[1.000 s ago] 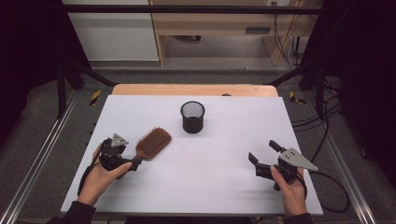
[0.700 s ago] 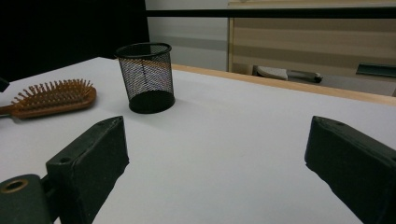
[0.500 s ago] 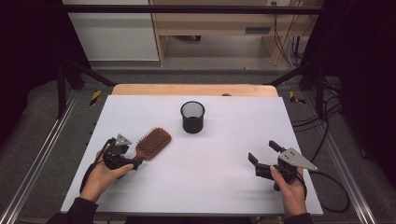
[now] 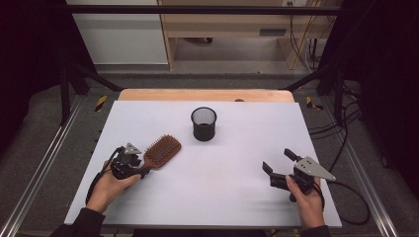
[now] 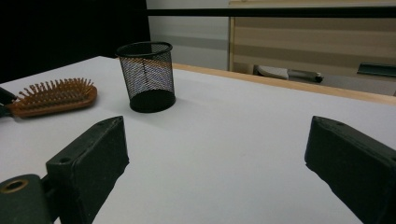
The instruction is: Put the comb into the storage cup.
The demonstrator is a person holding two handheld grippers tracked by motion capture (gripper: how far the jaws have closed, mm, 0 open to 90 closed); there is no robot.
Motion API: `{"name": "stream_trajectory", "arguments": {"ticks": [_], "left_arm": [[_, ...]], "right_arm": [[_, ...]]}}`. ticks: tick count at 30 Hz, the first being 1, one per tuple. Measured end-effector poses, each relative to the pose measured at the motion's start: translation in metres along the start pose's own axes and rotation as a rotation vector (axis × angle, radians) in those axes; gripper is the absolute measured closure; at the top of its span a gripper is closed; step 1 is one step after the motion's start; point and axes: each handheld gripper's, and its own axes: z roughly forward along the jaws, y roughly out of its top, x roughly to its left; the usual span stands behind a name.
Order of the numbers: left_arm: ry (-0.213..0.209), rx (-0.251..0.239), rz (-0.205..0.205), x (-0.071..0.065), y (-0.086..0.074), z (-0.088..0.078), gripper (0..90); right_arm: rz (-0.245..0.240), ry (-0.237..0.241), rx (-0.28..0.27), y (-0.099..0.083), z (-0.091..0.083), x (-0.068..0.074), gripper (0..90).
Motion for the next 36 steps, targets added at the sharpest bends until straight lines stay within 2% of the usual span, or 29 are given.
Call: {"name": "stream_trajectory", "arguments": {"ticks": [15, 27, 36], "left_arm": [[-0.022, 0.025, 0.03, -0.0015, -0.0003, 0.002, 61.5], [-0.021, 0.061, 0.027, -0.0041, 0.0029, 0.0019, 71.0], [-0.018, 0.066, 0.025, -0.0048, 0.0037, 0.002, 72.4]], "right_arm": [[0.0, 0.001, 0.003, -0.0002, 0.0002, -0.0001, 6.0], [-0.001, 0.003, 0.005, -0.0003, 0.0005, 0.0002, 6.0], [-0.001, 0.003, 0.006, -0.0004, 0.0005, 0.0001, 6.0]]}}
